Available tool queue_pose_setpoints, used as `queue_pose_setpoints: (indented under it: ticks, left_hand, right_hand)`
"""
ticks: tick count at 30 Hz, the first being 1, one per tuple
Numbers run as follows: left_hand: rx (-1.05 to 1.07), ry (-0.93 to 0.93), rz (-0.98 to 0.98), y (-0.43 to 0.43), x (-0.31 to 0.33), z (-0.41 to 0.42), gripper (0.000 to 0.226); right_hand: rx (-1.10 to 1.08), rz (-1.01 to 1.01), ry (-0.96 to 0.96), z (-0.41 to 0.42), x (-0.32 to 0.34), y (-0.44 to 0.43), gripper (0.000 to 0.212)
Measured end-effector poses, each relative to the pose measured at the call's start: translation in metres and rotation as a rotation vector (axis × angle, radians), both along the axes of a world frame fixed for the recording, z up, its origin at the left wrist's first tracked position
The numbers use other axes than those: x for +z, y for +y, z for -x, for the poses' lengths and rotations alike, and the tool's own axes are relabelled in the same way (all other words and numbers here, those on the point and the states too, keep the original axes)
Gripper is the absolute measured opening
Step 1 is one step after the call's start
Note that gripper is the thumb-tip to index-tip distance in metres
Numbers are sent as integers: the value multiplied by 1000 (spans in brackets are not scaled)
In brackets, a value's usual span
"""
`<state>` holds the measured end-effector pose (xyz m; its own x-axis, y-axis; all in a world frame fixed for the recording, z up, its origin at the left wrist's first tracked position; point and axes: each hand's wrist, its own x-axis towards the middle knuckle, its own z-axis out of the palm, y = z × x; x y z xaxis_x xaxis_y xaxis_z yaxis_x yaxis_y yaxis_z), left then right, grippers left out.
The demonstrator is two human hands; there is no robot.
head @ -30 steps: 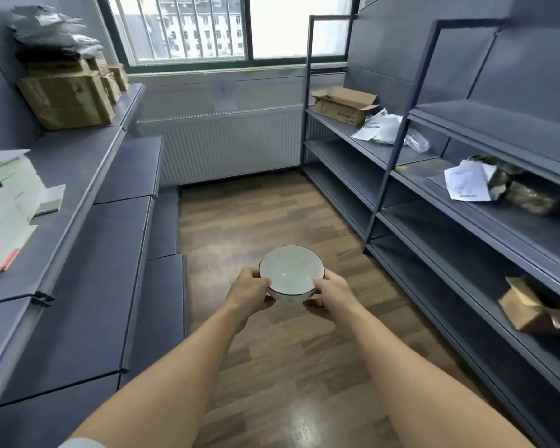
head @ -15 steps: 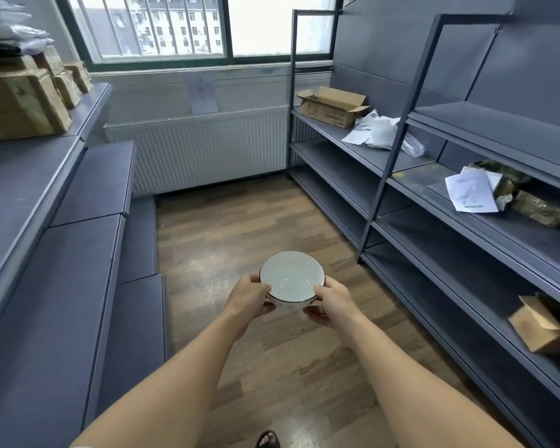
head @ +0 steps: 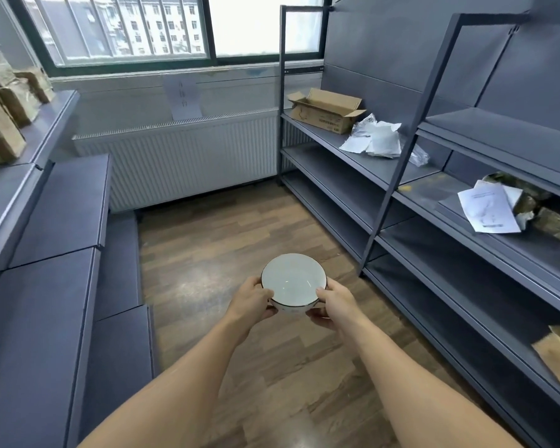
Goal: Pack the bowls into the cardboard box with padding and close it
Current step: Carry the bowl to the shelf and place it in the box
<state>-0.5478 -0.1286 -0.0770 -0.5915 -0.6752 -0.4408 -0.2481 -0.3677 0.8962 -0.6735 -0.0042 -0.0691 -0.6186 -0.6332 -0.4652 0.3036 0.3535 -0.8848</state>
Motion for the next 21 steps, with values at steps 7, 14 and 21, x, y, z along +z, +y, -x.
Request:
queue_pose_setpoints:
  ticks: [7, 14, 21]
  left_hand:
    - [11, -9, -6, -55, -8, 46, 39]
    - [35, -40, 17, -142, -19, 116, 39]
    - [92, -62, -12, -231, -18, 200, 43]
  right_hand:
    - [27, -34, 11, 46, -7, -58, 28]
    - [55, -5, -9, 117, -9, -142, 32]
    - [76, -28, -25, 205, -4, -237, 32]
